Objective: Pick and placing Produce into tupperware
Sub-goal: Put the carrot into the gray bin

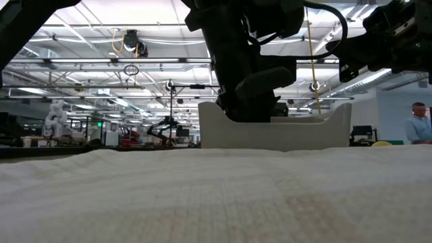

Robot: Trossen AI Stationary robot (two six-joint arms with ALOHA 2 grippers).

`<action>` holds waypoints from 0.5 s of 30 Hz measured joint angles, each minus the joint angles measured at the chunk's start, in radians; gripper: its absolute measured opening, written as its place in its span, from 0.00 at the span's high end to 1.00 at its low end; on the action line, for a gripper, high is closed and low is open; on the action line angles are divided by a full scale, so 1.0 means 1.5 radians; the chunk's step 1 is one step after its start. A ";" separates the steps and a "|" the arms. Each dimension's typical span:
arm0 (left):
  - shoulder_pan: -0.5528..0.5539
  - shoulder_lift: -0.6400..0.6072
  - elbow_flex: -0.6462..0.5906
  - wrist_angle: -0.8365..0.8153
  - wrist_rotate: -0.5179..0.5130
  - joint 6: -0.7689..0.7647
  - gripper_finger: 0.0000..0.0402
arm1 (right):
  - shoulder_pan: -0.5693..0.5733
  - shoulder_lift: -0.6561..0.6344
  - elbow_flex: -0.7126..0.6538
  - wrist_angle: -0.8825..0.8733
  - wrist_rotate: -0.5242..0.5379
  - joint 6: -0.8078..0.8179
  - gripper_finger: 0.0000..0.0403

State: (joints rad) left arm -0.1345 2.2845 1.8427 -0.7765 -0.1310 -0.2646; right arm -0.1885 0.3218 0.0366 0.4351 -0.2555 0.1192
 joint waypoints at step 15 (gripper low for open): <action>0.002 0.000 0.000 -0.004 0.020 0.003 0.58 | 0.000 0.000 0.000 0.000 0.000 0.000 1.00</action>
State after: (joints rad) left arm -0.1314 2.2845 1.8427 -0.7822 -0.1017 -0.2596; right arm -0.1886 0.3222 0.0367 0.4351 -0.2554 0.1192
